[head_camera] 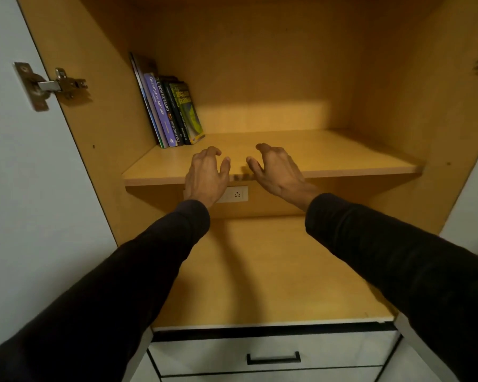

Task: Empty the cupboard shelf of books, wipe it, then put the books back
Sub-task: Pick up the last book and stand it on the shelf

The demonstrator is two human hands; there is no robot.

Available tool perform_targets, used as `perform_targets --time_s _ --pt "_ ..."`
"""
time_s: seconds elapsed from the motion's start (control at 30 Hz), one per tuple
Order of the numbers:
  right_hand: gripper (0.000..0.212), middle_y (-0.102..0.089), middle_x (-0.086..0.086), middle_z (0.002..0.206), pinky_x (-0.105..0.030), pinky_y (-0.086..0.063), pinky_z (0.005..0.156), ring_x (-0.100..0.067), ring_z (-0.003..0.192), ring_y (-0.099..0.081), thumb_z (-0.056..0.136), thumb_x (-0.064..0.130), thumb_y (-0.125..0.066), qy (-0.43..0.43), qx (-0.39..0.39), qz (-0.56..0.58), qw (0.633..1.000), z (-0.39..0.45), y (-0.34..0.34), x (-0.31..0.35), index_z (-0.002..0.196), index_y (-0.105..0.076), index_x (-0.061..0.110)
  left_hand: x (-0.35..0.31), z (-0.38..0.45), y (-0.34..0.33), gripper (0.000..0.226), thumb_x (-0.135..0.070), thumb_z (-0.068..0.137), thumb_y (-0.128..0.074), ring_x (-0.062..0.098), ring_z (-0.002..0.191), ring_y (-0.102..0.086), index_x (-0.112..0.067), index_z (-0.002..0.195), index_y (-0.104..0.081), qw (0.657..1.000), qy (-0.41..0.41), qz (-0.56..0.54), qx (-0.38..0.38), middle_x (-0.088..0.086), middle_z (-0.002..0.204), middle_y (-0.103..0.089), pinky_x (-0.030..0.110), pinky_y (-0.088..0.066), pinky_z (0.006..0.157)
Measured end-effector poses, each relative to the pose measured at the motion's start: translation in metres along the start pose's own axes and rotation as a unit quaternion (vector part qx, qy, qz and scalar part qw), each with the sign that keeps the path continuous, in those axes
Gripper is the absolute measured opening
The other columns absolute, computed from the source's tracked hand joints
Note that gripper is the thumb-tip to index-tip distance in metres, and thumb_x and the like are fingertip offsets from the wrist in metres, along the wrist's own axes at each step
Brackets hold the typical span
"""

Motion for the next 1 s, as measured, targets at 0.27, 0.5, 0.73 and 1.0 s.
perform_targets --time_s 0.27,0.5,0.73,1.0 --pt "0.045 -0.063 -0.021 0.116 -0.044 -0.052 0.087 -0.036 0.104 -0.061 0.1 0.039 -0.045 0.014 0.007 0.004 1.0 -0.051 0.032 -0.012 0.126 -0.054 0.004 -0.039 -0.05 0.008 0.035 -0.033 0.1 -0.048 0.023 0.119 -0.05 -0.01 0.126 -0.054 1.0 0.013 -0.006 0.001 0.009 0.125 -0.059 0.034 -0.044 0.086" --pt "0.043 -0.063 -0.019 0.118 -0.041 -0.051 0.085 -0.035 0.108 -0.058 0.1 0.039 -0.044 0.008 0.031 -0.001 0.999 -0.092 0.047 -0.016 0.127 -0.052 0.006 -0.061 -0.09 0.015 0.032 -0.033 0.1 -0.049 0.023 0.112 -0.054 -0.011 0.123 -0.055 1.0 0.004 -0.013 0.014 0.009 0.119 -0.059 0.031 -0.044 0.081" --pt "0.042 -0.061 -0.019 0.121 -0.04 -0.049 0.09 -0.034 0.115 -0.054 0.101 0.037 -0.044 -0.002 0.03 -0.019 0.999 -0.117 0.072 -0.011 0.128 -0.052 0.005 -0.071 -0.098 0.035 0.033 -0.031 0.099 -0.05 0.026 0.111 -0.056 -0.009 0.123 -0.056 1.0 -0.005 -0.025 0.008 0.012 0.12 -0.061 0.038 -0.048 0.089" --pt "0.046 -0.058 -0.018 0.128 -0.039 -0.046 0.094 -0.032 0.12 -0.052 0.102 0.04 -0.042 -0.046 0.026 -0.034 0.998 -0.149 0.083 0.014 0.134 -0.048 0.007 -0.06 -0.121 0.064 0.034 -0.033 0.099 -0.05 0.025 0.109 -0.058 -0.01 0.123 -0.056 0.998 -0.034 -0.037 0.032 0.011 0.118 -0.061 0.036 -0.051 0.082"
Point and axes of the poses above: each hand's wrist, its own z-axis towards the middle knuckle, its own y-axis out of the back of the hand, x = y × z, the point moved 9 cm from there along z, towards the middle knuckle
